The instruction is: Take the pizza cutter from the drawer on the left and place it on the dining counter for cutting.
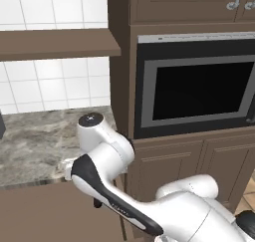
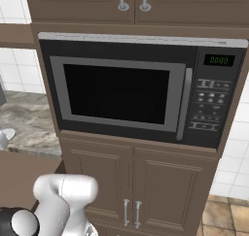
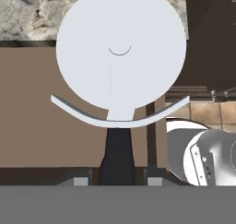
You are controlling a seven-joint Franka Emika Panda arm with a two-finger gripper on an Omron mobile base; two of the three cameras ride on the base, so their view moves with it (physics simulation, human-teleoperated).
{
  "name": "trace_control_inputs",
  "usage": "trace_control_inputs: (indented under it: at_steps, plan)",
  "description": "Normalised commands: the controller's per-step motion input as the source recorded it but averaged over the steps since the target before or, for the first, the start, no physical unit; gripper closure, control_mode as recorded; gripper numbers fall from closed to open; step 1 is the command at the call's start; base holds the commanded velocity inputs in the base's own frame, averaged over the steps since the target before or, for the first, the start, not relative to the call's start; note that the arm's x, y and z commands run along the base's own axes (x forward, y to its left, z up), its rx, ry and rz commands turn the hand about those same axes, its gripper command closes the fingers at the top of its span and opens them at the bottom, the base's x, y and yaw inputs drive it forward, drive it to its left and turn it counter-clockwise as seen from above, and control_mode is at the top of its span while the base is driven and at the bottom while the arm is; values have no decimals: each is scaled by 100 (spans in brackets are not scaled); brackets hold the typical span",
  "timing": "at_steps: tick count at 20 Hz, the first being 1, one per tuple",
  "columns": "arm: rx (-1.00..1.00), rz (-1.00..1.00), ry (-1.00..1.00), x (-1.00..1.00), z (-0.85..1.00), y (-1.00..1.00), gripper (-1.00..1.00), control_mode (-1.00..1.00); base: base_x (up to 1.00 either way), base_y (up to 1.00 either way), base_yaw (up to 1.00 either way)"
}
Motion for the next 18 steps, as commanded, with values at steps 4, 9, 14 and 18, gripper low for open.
trace_control_inputs:
  at_steps: [4, 9, 14, 18]
  plan:
    - [0, 0, -3, -16, 24, -70, 100, -100, 0, 0, 0]
    - [0, 0, -4, 0, 27, -68, 100, -100, 0, 0, 0]
    - [1, 1, -7, 0, 15, -80, 100, -100, 0, 0, 0]
    - [0, 1, -7, 0, 7, -81, 100, -100, 0, 0, 0]
